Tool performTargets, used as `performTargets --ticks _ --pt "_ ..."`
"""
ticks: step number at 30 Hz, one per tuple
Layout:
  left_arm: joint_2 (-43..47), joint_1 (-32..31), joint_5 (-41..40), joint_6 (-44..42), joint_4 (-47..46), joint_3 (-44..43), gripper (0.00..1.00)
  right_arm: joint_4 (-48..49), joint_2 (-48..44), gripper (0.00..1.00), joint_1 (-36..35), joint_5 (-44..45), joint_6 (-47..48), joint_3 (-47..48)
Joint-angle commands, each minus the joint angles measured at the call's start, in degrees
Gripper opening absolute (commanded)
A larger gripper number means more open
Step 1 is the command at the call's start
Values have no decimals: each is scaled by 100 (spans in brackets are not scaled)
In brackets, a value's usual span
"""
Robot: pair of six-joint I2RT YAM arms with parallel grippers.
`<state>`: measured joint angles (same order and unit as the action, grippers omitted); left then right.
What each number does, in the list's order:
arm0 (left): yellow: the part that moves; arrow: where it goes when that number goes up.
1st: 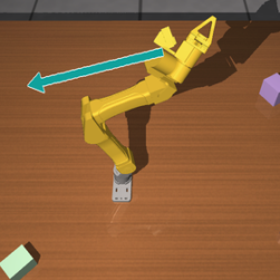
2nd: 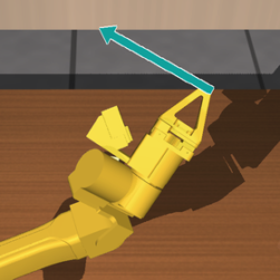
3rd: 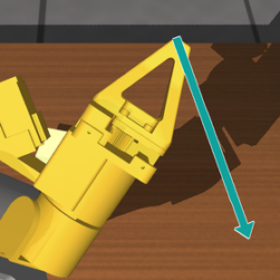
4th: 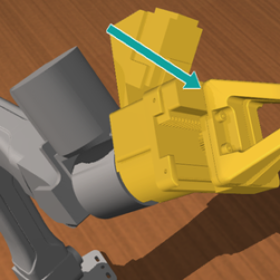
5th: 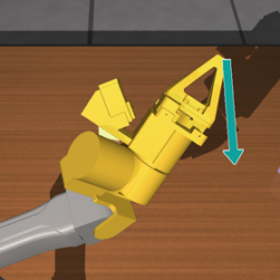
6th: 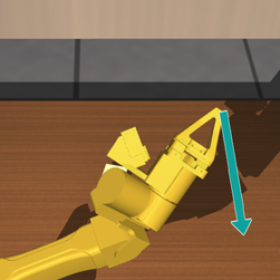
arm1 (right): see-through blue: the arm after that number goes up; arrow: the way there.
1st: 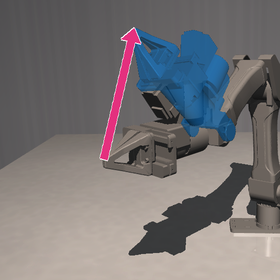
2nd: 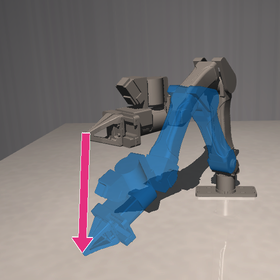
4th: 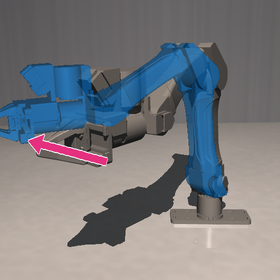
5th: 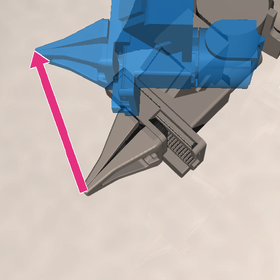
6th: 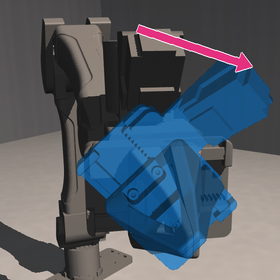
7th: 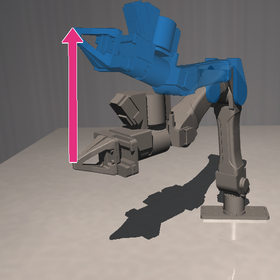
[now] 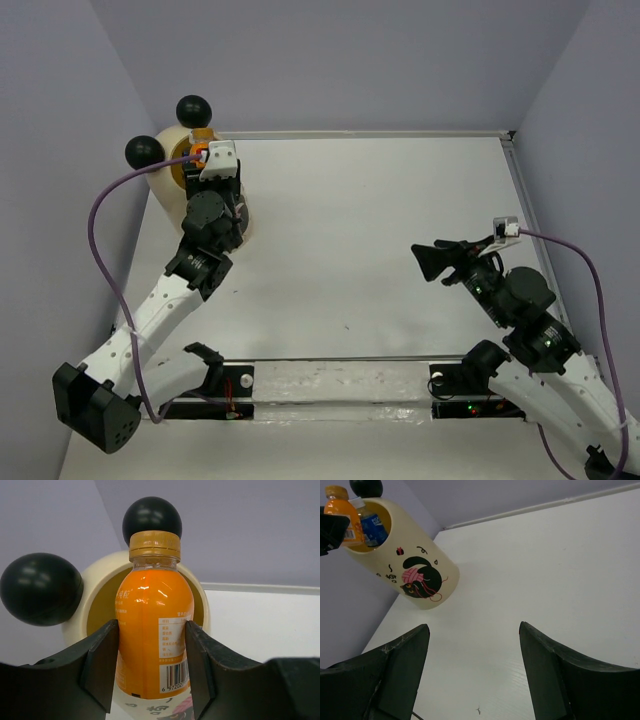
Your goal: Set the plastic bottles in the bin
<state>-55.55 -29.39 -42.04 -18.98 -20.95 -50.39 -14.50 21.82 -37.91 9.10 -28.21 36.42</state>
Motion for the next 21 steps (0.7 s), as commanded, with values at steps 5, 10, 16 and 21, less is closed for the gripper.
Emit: performTargets --ticks 5,10,16,21 --pt "-359 205 -58 -1133 -2080 100 14 641 6 78 12 -207 52 -223" --pt "-597 302 -295 -1677 -3298 828 18 835 -73 78 12 -216 52 -417" --pt "-1107 311 -761 -1828 -4566 1383 26 923 -222 78 12 -278 17 -672" --pt "-1222 311 -1112 -1802 -5156 1629 54 905 -574 78 12 -286 35 -865"
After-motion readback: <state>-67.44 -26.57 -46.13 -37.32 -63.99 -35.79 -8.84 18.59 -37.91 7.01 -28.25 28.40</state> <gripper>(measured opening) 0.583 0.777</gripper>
